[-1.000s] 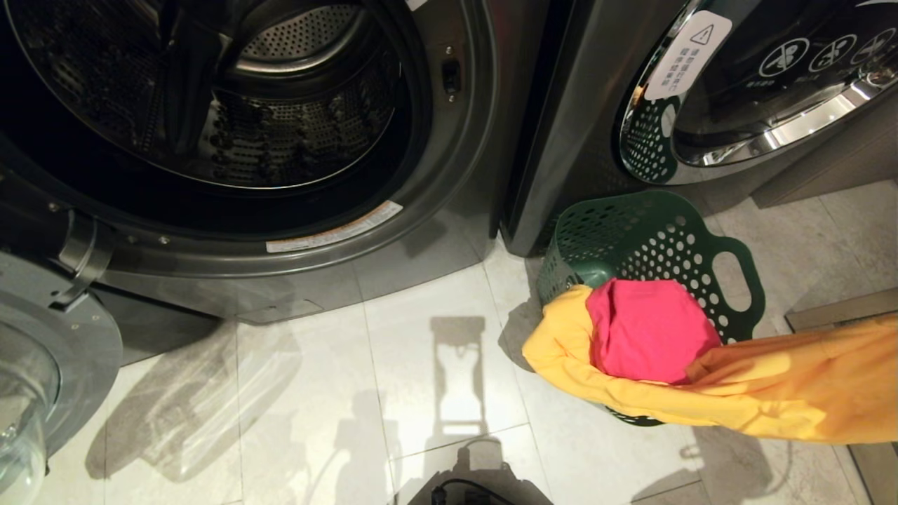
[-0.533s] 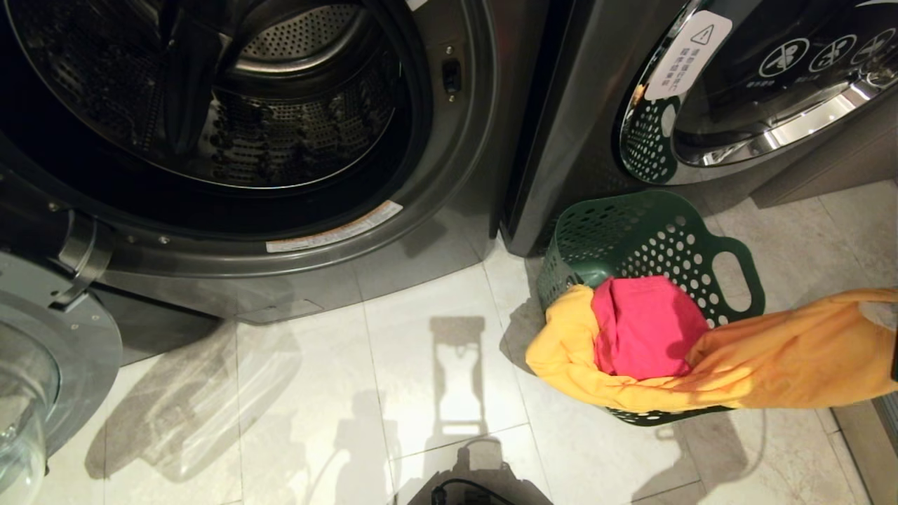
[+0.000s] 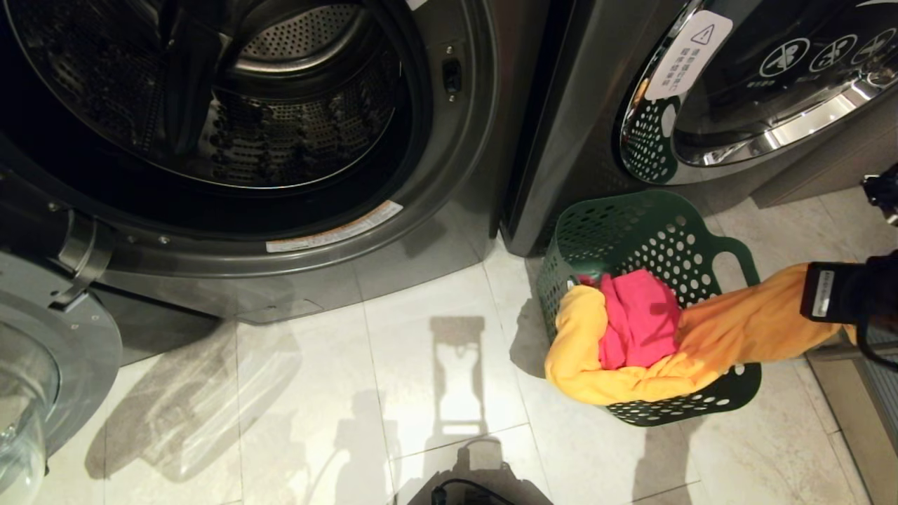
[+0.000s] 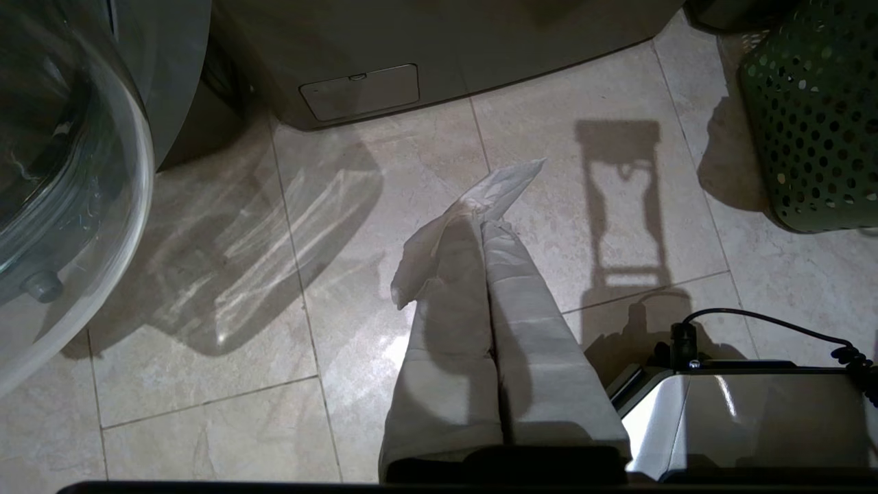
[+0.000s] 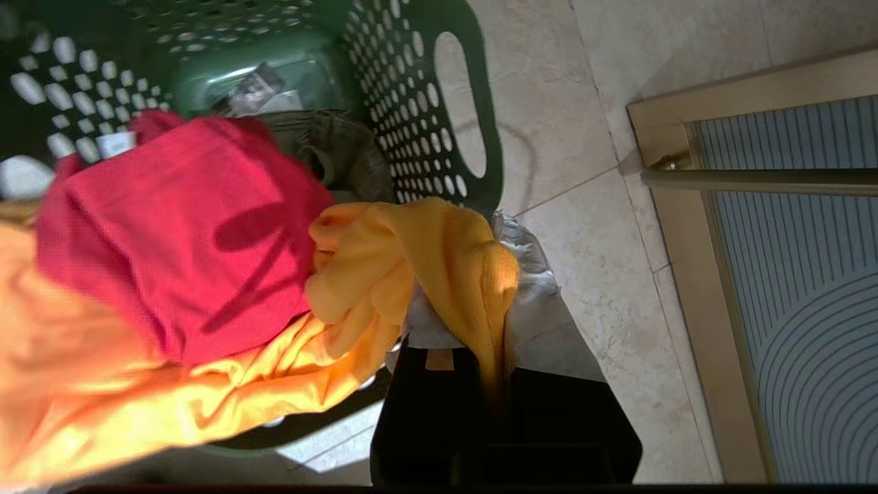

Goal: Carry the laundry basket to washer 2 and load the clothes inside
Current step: Place the clothes into the washing machine

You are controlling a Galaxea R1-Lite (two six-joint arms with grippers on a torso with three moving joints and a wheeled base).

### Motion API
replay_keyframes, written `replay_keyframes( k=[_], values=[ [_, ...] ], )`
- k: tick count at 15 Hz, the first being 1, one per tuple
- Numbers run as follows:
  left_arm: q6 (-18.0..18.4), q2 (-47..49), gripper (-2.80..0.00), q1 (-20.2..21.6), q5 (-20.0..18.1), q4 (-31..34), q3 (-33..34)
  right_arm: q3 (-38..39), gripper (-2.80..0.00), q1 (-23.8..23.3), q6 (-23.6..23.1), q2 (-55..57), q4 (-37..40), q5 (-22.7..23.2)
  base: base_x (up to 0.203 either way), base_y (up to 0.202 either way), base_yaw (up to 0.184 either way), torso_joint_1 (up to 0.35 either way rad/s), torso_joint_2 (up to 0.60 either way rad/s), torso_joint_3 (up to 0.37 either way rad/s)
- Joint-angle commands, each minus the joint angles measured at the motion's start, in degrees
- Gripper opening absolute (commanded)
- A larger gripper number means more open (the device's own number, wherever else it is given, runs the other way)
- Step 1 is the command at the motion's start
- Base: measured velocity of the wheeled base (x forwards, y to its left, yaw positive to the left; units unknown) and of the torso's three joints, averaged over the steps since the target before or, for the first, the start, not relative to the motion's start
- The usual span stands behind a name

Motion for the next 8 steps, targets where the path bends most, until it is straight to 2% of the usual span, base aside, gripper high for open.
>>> replay_keyframes(
  k=[1,4,8],
  values=[
    [-0.01,0.09,-2.8,0.02,-0.02,0.01,-0.01,0.19,-2.8,-3.39,0.25,7.98,-4.06,0.7,0.0,0.0,0.0,0.0,0.0,0.0],
    [-0.01,0.09,-2.8,0.02,-0.02,0.0,0.01,0.12,-2.8,-6.01,0.92,13.7,-7.91,3.17,0.0,0.0,0.0,0.0,0.0,0.0],
    [-0.09,0.09,-2.8,0.02,-0.02,0.01,0.02,-0.42,-2.8,-8.51,1.21,21.22,-16.08,3.48,0.0,0.0,0.0,0.0,0.0,0.0]
  ],
)
